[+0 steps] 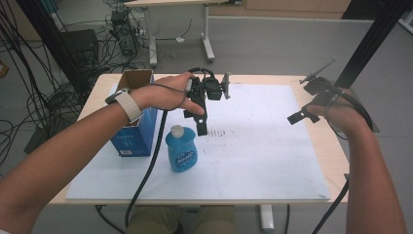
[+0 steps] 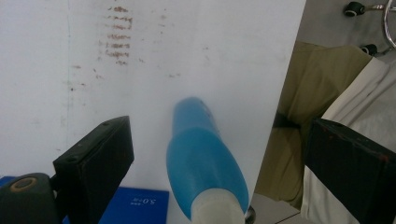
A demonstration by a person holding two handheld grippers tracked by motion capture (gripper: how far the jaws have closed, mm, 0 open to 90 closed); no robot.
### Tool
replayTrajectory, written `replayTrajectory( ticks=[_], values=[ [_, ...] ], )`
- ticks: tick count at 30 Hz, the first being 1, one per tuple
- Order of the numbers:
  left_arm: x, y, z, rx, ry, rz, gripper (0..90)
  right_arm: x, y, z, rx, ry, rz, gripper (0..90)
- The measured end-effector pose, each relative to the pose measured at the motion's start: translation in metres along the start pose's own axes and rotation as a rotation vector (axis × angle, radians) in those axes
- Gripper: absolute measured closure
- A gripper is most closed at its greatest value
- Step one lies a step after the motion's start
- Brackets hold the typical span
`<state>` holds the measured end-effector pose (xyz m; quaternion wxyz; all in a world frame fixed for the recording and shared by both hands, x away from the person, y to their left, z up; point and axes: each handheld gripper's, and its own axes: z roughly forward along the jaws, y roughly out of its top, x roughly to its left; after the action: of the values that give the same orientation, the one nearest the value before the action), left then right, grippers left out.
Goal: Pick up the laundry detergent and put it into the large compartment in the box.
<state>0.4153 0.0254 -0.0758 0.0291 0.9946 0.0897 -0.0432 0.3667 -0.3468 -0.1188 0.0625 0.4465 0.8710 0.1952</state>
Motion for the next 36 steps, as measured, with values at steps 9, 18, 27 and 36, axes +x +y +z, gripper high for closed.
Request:
replayTrajectory(
  ticks=[9, 18, 27, 36],
  values=[
    [-0.002, -0.003, -0.001, -0.003, 0.007, -0.016, 8.6, 0.003, 0.001, -0.001, -0.004, -0.010, -0.007, 8.6],
    [-0.006, -0.003, -0.003, 0.008, 0.015, -0.035, 8.6, 0.006, 0.001, -0.001, 0.000, -0.016, -0.009, 8.6],
    [-0.008, -0.005, -0.004, -0.007, 0.012, -0.051, 8.6, 0.007, -0.004, -0.003, -0.002, -0.031, -0.007, 8.5],
    [-0.010, -0.007, -0.005, -0.002, 0.020, -0.079, 8.0, 0.009, -0.003, -0.001, -0.003, -0.027, -0.017, 8.6]
  ],
)
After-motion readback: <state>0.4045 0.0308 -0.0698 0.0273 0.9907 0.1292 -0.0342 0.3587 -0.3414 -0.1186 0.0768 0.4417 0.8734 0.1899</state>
